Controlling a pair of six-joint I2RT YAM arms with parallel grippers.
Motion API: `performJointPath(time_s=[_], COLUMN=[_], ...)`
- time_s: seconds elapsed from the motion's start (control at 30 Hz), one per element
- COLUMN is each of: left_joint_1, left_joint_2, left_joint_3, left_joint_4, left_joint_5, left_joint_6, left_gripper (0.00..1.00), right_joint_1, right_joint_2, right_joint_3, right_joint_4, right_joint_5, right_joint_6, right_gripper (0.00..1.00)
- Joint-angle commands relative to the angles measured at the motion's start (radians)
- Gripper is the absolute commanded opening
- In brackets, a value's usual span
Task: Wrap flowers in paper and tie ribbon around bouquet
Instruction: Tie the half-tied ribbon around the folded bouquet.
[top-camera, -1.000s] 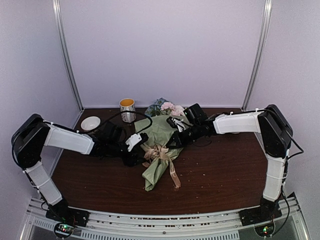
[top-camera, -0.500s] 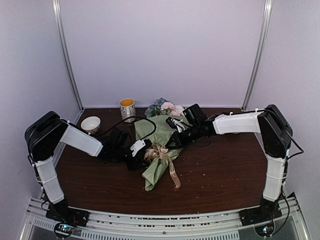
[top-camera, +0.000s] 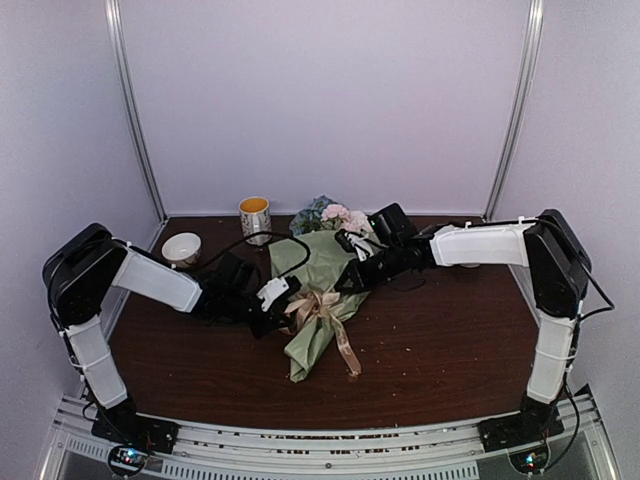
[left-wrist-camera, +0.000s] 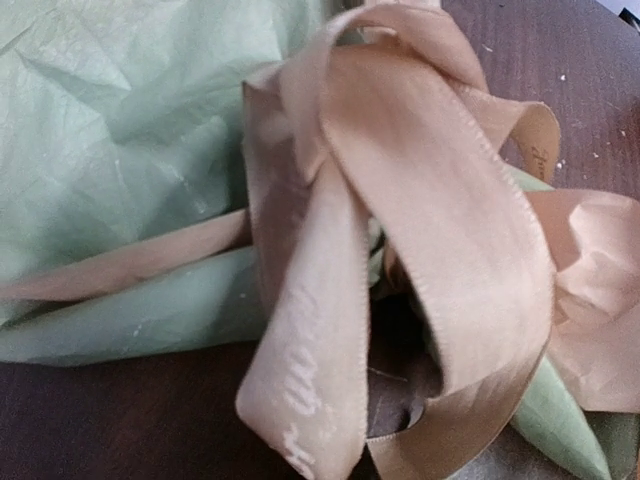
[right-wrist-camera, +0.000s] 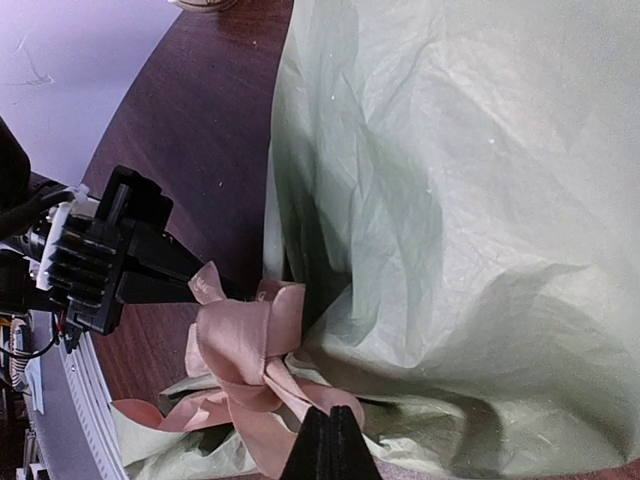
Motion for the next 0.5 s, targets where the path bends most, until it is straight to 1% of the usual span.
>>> performJointPath(time_s=[0.0, 0.27, 0.47], left_joint_1=[-0.004, -0.004, -0.004], left_joint_2=[-0.051, -0.094, -0.163], left_joint_3=[0.002, 0.054, 0.092], left_joint_4=[-0.055, -0.173, -0.273], left_joint_5=[-0.073, -0.118, -0.143], left_joint_6=[-0.009, -0.004, -0.003], left_gripper=[0.00, 0.00, 0.00], right_joint_1=[0.003, 0.019, 0.031], right_joint_2=[-0.067, -0.049, -0.046], right_joint_3=[0.010, 0.041, 0.058], right_joint_4=[-0.031, -0.056, -0.056], right_joint_5=[0.073, 0.055, 0.064], right_joint_6=[-0.038, -0.059, -0.064], right_gripper=[0.00, 0.00, 0.00])
